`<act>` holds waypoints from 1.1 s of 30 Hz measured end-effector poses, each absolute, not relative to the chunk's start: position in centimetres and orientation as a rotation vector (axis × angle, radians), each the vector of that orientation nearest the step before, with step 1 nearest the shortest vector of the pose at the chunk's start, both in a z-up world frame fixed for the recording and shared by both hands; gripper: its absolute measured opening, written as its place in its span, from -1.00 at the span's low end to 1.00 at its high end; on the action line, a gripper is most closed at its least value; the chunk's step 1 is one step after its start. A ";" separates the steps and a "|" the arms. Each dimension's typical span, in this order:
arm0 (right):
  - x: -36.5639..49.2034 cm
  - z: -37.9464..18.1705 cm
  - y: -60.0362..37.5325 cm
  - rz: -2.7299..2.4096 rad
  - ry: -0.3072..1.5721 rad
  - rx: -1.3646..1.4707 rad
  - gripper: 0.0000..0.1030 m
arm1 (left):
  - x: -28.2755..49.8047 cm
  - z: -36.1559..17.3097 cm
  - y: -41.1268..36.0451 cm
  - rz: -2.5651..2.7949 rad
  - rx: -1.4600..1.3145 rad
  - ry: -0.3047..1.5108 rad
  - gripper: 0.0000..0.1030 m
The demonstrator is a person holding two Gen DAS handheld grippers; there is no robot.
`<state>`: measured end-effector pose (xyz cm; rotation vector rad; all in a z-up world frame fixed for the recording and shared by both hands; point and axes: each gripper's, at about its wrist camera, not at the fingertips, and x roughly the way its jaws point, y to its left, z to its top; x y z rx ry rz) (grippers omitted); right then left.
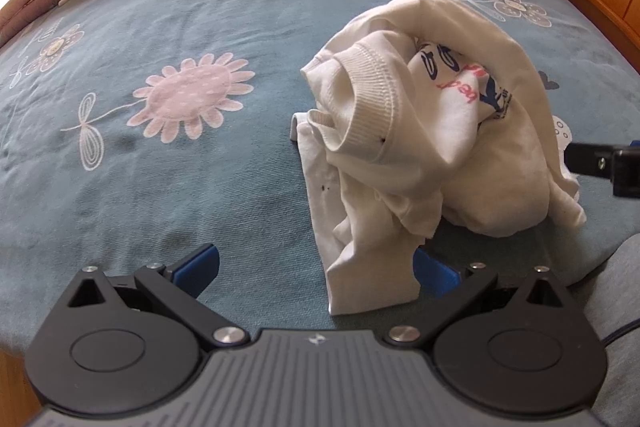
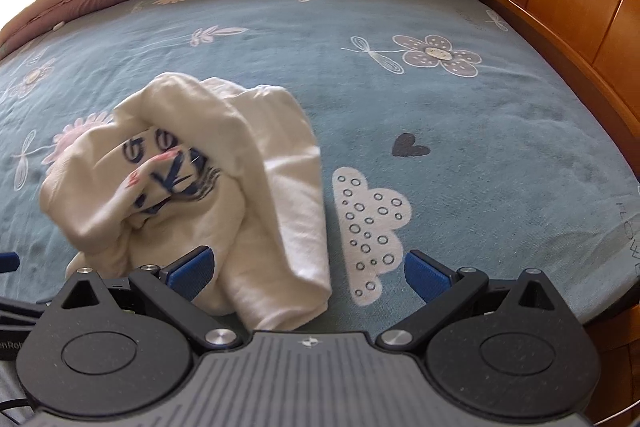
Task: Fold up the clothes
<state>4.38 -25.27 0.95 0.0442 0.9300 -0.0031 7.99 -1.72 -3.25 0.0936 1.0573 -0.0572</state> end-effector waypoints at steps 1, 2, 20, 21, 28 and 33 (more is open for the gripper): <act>4.7 0.8 -25.3 -0.004 0.932 0.044 1.00 | 8.3 -3.5 -1.8 -0.059 0.094 1.064 0.99; 5.0 0.7 -25.4 -0.005 0.935 0.044 1.00 | 8.6 -3.7 -1.8 -0.062 0.094 1.069 0.99; 11.2 -1.8 -24.4 0.041 0.952 -0.004 1.00 | 11.0 -7.5 -0.5 -0.098 0.036 1.129 1.00; 11.5 -2.1 -24.3 0.041 0.955 -0.017 1.00 | 10.9 -7.6 -0.5 -0.107 0.041 1.118 1.00; 12.7 -2.3 -24.1 0.038 0.902 -0.049 1.00 | 9.7 -7.9 -0.5 -0.188 0.099 1.008 1.00; 12.8 -1.5 -24.8 0.017 0.837 -0.064 1.00 | 10.2 -6.5 -0.6 -0.179 0.130 1.001 0.99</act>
